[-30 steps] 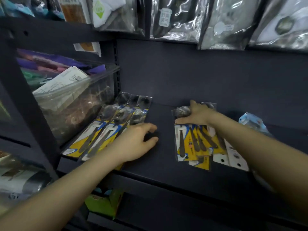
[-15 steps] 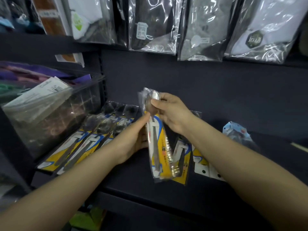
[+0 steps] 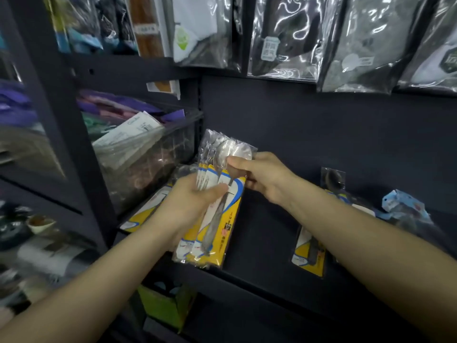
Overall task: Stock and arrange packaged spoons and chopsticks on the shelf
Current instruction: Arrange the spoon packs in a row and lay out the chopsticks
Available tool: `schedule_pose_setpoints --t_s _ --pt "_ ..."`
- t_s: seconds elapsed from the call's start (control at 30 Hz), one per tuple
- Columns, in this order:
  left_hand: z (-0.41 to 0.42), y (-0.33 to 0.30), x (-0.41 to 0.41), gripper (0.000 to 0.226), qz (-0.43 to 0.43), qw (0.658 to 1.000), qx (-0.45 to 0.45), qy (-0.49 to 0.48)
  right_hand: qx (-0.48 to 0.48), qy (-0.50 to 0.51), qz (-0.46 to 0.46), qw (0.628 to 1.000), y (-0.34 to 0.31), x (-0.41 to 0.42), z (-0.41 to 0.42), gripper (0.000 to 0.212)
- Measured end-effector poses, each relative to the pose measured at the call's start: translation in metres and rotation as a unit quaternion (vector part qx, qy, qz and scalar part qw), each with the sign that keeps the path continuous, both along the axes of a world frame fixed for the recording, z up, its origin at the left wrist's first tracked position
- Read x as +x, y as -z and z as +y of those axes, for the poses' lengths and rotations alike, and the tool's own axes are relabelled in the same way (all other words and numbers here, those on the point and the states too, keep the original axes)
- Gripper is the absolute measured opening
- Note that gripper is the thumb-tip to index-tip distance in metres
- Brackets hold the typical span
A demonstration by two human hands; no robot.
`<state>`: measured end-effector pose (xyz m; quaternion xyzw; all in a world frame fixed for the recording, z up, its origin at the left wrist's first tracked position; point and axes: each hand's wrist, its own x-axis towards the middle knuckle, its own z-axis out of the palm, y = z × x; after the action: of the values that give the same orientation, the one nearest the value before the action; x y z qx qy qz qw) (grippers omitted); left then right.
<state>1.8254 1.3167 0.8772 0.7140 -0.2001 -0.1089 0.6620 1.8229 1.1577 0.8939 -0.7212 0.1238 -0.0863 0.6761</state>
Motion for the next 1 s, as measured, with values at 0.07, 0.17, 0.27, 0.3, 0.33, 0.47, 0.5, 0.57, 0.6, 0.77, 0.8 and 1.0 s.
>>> schedule_pose_setpoints --t_s 0.07,0.17,0.27,0.3,0.33,0.47,0.5,0.57,0.6,0.77,0.8,1.0 --pt "0.007 -0.005 0.006 0.019 0.023 0.999 -0.009 -0.02 0.009 0.019 -0.009 1.0 -0.002 0.005 -0.004 0.01" --pt "0.022 -0.012 0.011 0.025 0.045 0.998 -0.013 -0.031 0.051 0.073 0.012 0.996 0.002 0.016 -0.023 0.028" --pt "0.037 -0.013 0.013 0.022 0.083 0.996 -0.017 -0.017 0.135 0.13 0.05 0.981 0.012 0.028 -0.048 0.025" --pt "0.042 -0.01 0.016 0.021 0.094 0.995 -0.022 -0.012 0.135 0.145 0.061 0.978 0.016 0.032 -0.053 0.023" --pt "0.046 -0.009 0.017 0.02 0.106 0.994 -0.026 -0.006 0.123 0.159 0.069 0.977 0.019 0.036 -0.057 0.023" --pt "0.053 -0.005 0.023 0.022 0.131 0.991 -0.036 0.016 0.032 0.22 0.079 0.972 0.022 0.05 -0.062 0.006" --pt "0.054 -0.004 0.024 0.023 0.135 0.99 -0.038 0.02 0.01 0.239 0.078 0.968 0.023 0.053 -0.062 0.011" --pt "0.055 -0.003 0.027 0.022 0.152 0.987 -0.046 0.027 -0.004 0.258 0.076 0.963 0.026 0.061 -0.065 0.019" --pt "0.054 -0.002 0.028 0.022 0.16 0.985 -0.049 0.032 0.0 0.257 0.083 0.963 0.029 0.065 -0.066 0.017" --pt "0.049 0.007 0.032 0.022 0.161 0.984 -0.048 0.063 -0.052 0.279 0.113 0.952 0.038 0.073 -0.069 0.03" --pt "0.048 0.009 0.033 0.02 0.16 0.984 -0.042 0.067 -0.061 0.291 0.109 0.948 0.039 0.072 -0.071 0.031" --pt "0.037 0.01 0.031 0.016 0.163 0.983 -0.032 0.074 -0.256 0.242 0.121 0.928 0.036 0.057 -0.064 0.01"
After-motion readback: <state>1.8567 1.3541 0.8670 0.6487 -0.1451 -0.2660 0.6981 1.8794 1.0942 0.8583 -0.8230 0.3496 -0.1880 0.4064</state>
